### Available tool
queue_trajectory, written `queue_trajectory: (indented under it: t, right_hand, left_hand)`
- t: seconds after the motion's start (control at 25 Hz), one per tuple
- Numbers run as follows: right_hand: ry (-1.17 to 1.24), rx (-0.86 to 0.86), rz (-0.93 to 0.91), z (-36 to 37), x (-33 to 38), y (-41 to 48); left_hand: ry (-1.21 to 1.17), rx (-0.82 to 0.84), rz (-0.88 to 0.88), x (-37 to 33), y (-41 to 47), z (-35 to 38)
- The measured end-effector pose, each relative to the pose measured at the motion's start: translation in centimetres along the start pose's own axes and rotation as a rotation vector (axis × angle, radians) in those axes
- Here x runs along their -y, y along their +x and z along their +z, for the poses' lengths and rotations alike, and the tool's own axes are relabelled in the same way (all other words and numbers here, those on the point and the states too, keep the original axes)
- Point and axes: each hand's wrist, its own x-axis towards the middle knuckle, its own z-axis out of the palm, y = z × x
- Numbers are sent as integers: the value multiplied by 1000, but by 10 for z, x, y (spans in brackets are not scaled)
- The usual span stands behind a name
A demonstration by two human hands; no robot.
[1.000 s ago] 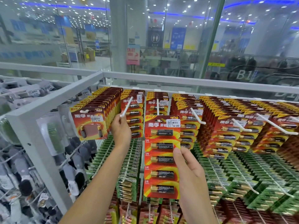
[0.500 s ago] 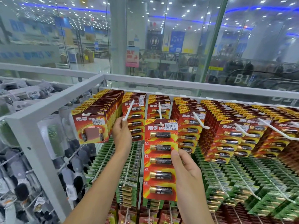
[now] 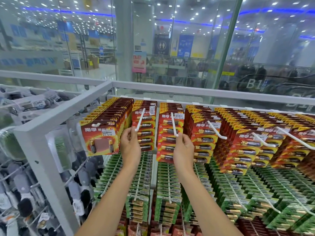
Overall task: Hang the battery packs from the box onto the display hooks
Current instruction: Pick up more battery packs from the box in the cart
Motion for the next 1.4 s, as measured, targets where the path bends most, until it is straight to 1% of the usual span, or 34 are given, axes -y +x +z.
queue_trajectory:
  t: [0.2,0.36,0.44,0.52,0.64,0.72,0.8,0.92,0.96,1.0,1.04,1.08,1.12,1.16,1.2,1.24,1.28,1.32,1.36,1.4]
  right_hand:
    - [-46,-62,-27,0,-5,3]
    - [-107,-61,-35,-3,-22,-2]
    - [-116,-47,-27,-6,-28,-9]
    - [-125,-29,-25,-11,-30,-25]
    - [-150,-15,-5,-20,-35,-48]
    - [-151,-20,26,-33,-40,-62]
    - [-146,-41,85,-57,-52,-75]
    - [-116,-141,178,-118,-73,-98]
    - [-97,-193,213,-141,-79,-105]
    - [-77,-254,250,-168,-88,-112]
    - [-57,-303,282,-194,-95,-119]
    - [-33,-353,309,-221,-101,-126]
    - [-10,-410,329,-248,-108,-134]
    - [1,-471,342,-276,-115,-143]
    - [-7,-538,347,-307,-122,-154]
    - [-37,-601,352,-336,-128,-164]
    - [-60,-657,353,-363,-132,-175]
    - [-75,-720,356,-391,-138,-186]
    - [-72,-775,352,-418,-143,-195]
    - [-75,-829,346,-448,-149,-206]
  left_hand:
    - [71,71,36,8,-6,-11]
    - [135,125,61,11,-28,-27]
    - [154,116,64,17,-40,-38]
    - [145,103,51,22,-52,-52]
    - [63,121,-6,37,-71,-66]
    - [-2,112,-49,41,-89,-70]
    - [-18,111,-82,46,-111,-69]
    - [15,193,-99,61,-156,-56]
    - [7,257,-95,67,-171,-54]
    - [-23,331,-141,82,-178,-44]
    - [-118,469,-245,88,-185,-32]
    - [-279,683,-425,96,-185,-17]
    - [-502,955,-621,99,-188,7]
    - [-614,1100,-749,99,-199,31]
    - [-533,1151,-755,112,-215,55]
    - [-515,1234,-741,120,-234,80]
    - [-524,1299,-807,126,-253,96]
    - [-435,1342,-803,130,-280,118]
    - [-385,1413,-758,137,-306,130]
    - [-270,1364,-725,147,-331,146]
